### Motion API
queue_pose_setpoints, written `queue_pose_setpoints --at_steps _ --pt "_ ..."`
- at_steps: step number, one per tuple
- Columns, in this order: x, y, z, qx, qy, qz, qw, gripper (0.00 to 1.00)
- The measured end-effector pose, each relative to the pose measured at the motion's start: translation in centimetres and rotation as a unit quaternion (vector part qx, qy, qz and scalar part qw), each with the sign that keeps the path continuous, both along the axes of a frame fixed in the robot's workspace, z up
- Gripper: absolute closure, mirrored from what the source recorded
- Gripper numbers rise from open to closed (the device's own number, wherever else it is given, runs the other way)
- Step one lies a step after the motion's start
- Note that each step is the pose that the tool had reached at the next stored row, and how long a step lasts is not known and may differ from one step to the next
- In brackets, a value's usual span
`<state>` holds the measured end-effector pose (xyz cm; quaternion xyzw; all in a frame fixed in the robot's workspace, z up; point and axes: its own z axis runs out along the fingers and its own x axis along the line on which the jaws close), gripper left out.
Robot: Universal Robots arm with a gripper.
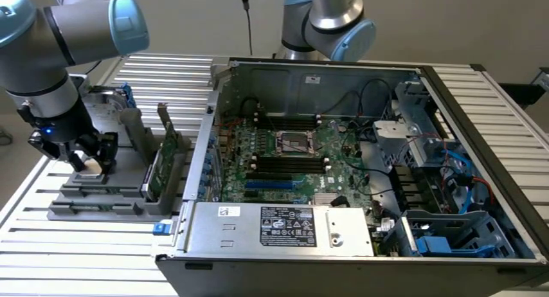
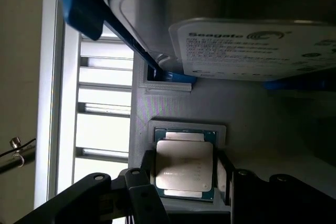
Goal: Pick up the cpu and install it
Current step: 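Pick up the cpu and move it towards the insertion slot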
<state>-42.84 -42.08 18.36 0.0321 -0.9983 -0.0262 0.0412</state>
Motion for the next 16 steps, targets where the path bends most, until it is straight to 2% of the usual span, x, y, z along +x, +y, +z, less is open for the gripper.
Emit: queue_pose_setpoints --at_steps 4,8,16 --pt "0.0 0.01 0.16 0.0003 -0.0005 0.0 1.0 0.45" --pt "0.0 0.0 0.84 0.0001 -0.0001 0.0 1.0 0.45" --pt "0.1 0.0 3.79 0.0 0.0 0.0 1.0 0.45"
